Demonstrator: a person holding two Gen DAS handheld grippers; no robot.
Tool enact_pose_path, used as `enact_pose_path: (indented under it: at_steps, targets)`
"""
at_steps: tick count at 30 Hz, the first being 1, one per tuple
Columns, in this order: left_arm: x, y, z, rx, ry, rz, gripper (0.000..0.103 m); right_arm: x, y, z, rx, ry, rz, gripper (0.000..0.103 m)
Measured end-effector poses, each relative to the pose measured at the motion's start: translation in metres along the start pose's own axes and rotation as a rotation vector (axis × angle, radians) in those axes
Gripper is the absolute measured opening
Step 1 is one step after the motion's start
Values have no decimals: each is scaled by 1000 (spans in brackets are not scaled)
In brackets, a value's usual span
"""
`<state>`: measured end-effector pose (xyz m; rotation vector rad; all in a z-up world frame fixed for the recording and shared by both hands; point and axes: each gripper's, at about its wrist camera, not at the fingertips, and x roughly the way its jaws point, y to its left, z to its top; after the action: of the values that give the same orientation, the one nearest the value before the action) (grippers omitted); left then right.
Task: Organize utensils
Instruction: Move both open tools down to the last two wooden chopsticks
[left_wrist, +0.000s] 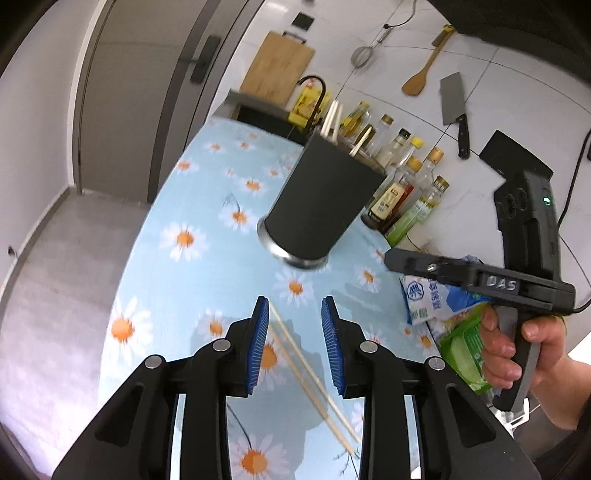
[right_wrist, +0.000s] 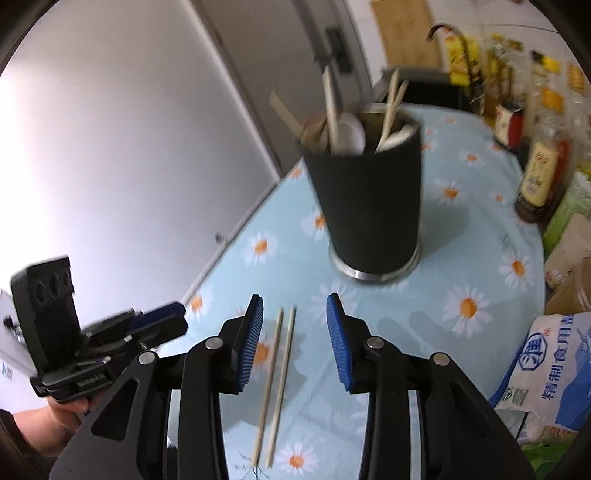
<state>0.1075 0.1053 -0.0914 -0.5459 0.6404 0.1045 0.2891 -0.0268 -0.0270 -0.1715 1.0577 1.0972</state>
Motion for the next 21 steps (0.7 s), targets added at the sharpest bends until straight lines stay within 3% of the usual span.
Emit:
enact_pose_path:
  at_steps: [3, 9, 13, 18, 21]
  targets:
    - [-3, 1, -7, 10, 15, 10, 28, 22, 5, -1, -23, 90, -48, 37]
    - [-1, 10, -21, -28, 56, 9, 28, 61, 11, -7, -40, 260, -37, 37]
    - [7, 10, -33, -27, 124, -1, 28, 85, 13, -17, -44, 384, -40, 36]
    - [12, 15, -46, -56, 166, -9, 28, 107, 12, -23, -36, 477, -84, 16]
    - [13, 20, -53, -71, 181, -15, 28, 117, 17, -22, -42, 517, -100, 16]
